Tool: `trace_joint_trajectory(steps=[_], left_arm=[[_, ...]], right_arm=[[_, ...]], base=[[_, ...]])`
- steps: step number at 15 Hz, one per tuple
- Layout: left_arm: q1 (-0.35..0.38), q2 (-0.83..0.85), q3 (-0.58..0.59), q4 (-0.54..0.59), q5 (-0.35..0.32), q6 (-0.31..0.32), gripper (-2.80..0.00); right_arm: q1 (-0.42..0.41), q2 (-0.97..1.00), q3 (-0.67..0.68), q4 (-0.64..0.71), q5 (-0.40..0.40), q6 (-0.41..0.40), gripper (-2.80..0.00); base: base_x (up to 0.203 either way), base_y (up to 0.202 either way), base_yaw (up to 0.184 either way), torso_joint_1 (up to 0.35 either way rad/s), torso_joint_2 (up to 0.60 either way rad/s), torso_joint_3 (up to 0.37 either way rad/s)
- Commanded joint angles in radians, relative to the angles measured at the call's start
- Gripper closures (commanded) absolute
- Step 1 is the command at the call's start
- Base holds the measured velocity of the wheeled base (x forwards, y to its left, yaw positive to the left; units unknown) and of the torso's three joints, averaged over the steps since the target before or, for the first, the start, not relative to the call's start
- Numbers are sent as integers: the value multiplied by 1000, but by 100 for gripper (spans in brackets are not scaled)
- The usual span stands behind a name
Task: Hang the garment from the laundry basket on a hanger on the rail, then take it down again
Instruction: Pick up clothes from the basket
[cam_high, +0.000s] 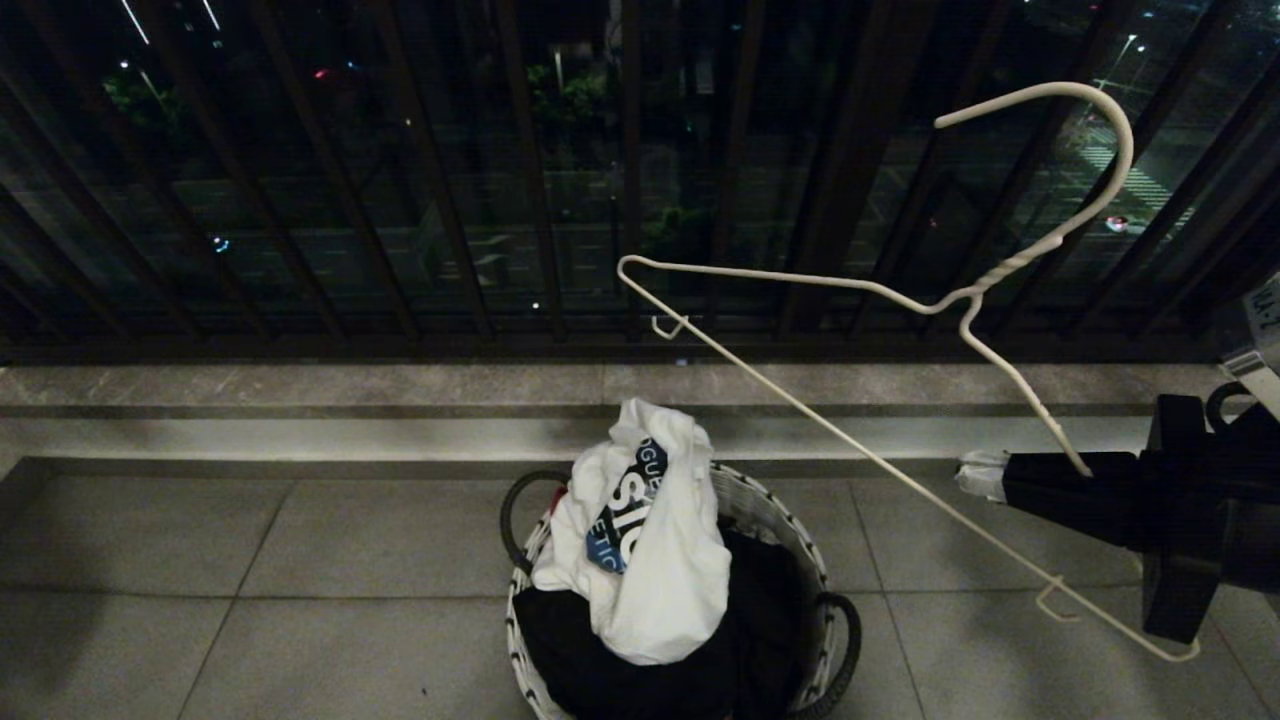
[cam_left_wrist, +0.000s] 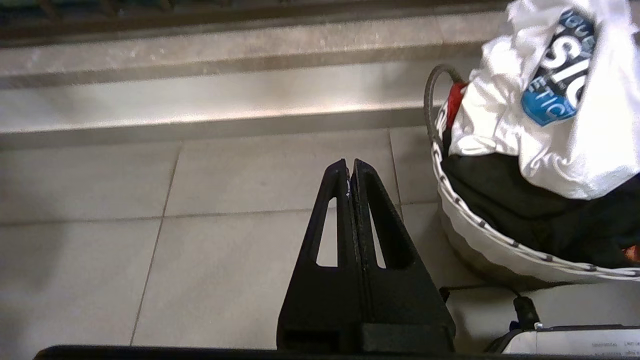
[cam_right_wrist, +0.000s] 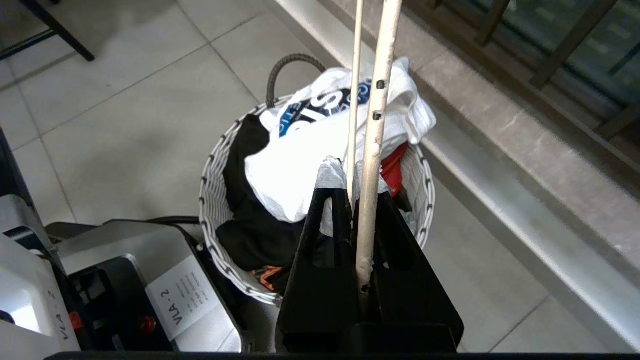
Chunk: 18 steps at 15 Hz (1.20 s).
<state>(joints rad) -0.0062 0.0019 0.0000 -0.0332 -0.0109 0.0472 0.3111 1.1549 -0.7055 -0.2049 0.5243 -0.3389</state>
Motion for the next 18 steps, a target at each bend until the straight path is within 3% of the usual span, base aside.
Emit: trace_joint_trajectory(steps=[1, 11, 18], left_arm=[[0, 0, 11, -1, 0, 0, 0], [0, 0, 11, -1, 0, 0, 0], [0, 0, 11, -2, 6, -24, 0]], right_arm=[[0, -3, -3, -2, 3, -2, 0], [0, -4, -5, -2, 3, -2, 0], [-3, -30, -9, -31, -3, 1, 0]], base=[[0, 0, 0, 3, 2, -195], [0, 0, 0, 5, 3, -190], [0, 0, 0, 0, 0, -12]])
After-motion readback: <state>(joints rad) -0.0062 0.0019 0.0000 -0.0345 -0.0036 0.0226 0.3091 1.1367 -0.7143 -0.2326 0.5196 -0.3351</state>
